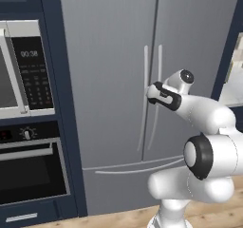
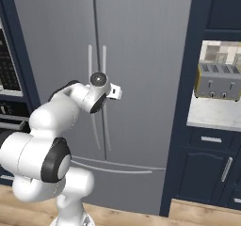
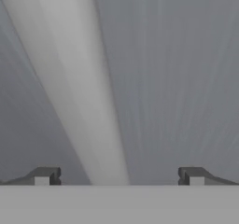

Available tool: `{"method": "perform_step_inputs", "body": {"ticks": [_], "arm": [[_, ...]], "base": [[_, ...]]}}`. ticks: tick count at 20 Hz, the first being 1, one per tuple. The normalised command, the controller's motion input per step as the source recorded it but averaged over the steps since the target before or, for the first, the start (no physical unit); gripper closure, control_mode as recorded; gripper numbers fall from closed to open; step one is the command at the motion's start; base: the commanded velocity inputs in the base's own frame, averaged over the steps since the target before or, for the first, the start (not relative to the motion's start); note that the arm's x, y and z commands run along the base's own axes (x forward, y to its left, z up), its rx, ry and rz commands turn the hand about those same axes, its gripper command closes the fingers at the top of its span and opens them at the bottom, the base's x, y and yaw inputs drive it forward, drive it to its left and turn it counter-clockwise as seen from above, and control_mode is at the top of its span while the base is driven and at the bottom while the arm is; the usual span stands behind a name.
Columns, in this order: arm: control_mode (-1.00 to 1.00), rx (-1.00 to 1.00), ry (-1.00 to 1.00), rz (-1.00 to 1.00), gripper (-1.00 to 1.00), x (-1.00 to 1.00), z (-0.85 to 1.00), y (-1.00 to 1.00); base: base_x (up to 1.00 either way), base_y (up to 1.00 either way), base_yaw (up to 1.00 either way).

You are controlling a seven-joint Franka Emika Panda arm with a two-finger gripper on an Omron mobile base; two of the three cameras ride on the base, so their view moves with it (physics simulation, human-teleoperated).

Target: Gather the eggplant and lime from the fridge and place them on a tray on the dining counter. Then gather the chicken drumsticks from the fridge and place them on the other tray.

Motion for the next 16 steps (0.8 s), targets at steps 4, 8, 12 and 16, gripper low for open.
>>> {"method": "perform_step_inputs", "body": {"ticks": [4,8,12,16], "arm": [[-1.00,0.01,0.00,0.00,-1.00,0.11,-0.03,0.00],[-1.00,0.00,0.00,0.00,1.00,0.00,0.00,0.00],[-1.00,0.00,0.00,0.00,1.00,0.00,0.00,0.00],[-1.00,0.00,0.00,0.00,1.00,0.00,0.00,0.00]], "base": [[0.00,0.00,0.00],[0.00,0.00,0.00],[0.00,0.00,0.00],[0.00,0.00,0.00]]}}
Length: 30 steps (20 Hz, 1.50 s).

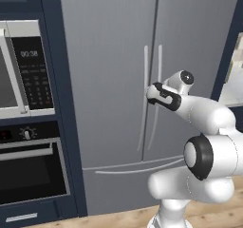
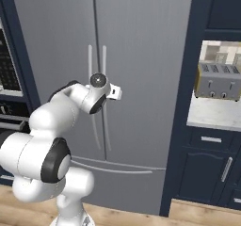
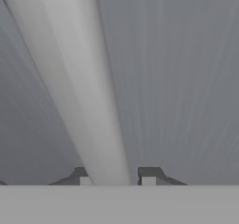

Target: Gather the eggplant and lime from the fridge and place them on a tray on the dining counter. Then gather the chicken drumsticks from the fridge and place them on the other tray.

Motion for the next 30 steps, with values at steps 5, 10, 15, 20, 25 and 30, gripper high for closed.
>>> {"method": "perform_step_inputs", "body": {"ticks": [5,10,15,20,25,30], "arm": [[-1.00,0.00,0.00,-0.03,1.00,-0.40,0.00,-0.08],[-1.00,0.00,0.00,-0.16,1.00,-1.00,-0.02,-0.63],[-1.00,0.07,-0.03,-0.10,1.00,-1.00,-0.03,-1.00],[-1.00,0.06,-0.05,0.00,1.00,-0.65,0.00,-0.68],[-1.00,0.00,0.00,0.00,1.00,-0.19,0.00,-0.25],[-1.00,0.00,0.00,0.06,1.00,-0.08,0.00,-0.52]], "base": [[0.00,0.00,0.00],[0.00,0.00,0.00],[0.00,0.00,0.00],[0.00,0.00,0.00],[0.00,0.00,0.00],[0.00,0.00,0.00]]}}
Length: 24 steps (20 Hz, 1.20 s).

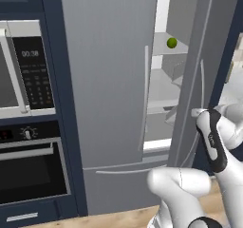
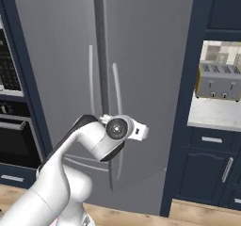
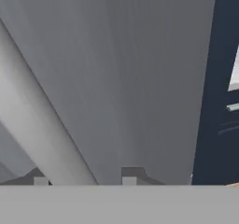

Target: Gather the eggplant and lime from the fridge and place them on a tray on the dining counter. Then gather the chicken drumsticks from the fridge and place them on the other tray.

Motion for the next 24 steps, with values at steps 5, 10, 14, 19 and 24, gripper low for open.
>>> {"method": "perform_step_inputs", "body": {"ticks": [5,10,14,19,24], "arm": [[-1.00,0.00,0.00,0.07,-1.00,-0.11,-0.01,-0.17],[-1.00,-0.07,0.05,-0.01,-1.00,-0.93,0.29,0.05],[-1.00,-0.13,0.03,0.00,-1.00,-0.72,0.01,-0.37],[-1.00,-0.10,0.12,-0.06,-1.00,-0.34,0.24,0.19],[-1.00,-0.16,0.17,-0.22,-1.00,0.05,0.34,0.84]], "base": [[0.00,0.00,0.00],[0.00,0.00,0.00],[0.00,0.00,0.00],[0.00,0.00,0.00],[0.00,0.00,0.00]]}}
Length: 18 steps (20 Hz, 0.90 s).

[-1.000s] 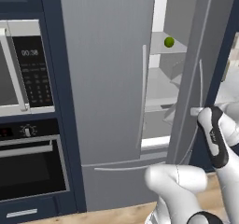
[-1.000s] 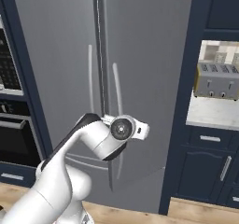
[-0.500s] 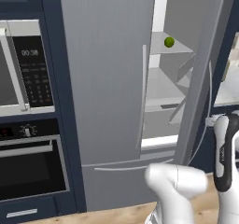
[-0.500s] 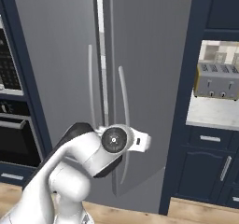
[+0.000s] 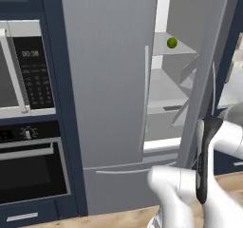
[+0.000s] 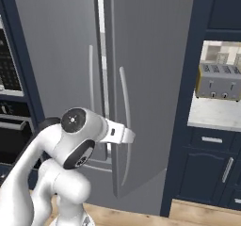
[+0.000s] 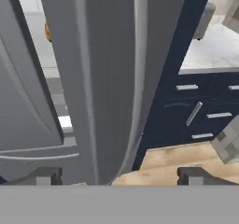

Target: Gather the eggplant and lime from the fridge and place them on a tray on the dining counter. Then gather the chicken drumsticks from the fridge and place them on the other tray.

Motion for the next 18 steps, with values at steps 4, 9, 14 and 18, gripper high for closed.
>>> {"method": "perform_step_inputs", "body": {"ticks": [4,9,14,18], "arm": [[-1.00,-0.17,0.20,-0.25,-1.00,0.36,0.07,0.81],[-1.00,-0.26,0.06,-0.08,-1.00,0.22,-0.03,0.41],[-1.00,-0.18,0.09,-0.12,-1.00,0.87,-0.05,0.44],[-1.00,-0.16,0.04,-0.19,-1.00,0.77,-0.01,0.45]], "base": [[0.00,0.00,0.00],[0.00,0.00,0.00],[0.00,0.00,0.00],[0.00,0.00,0.00]]}}
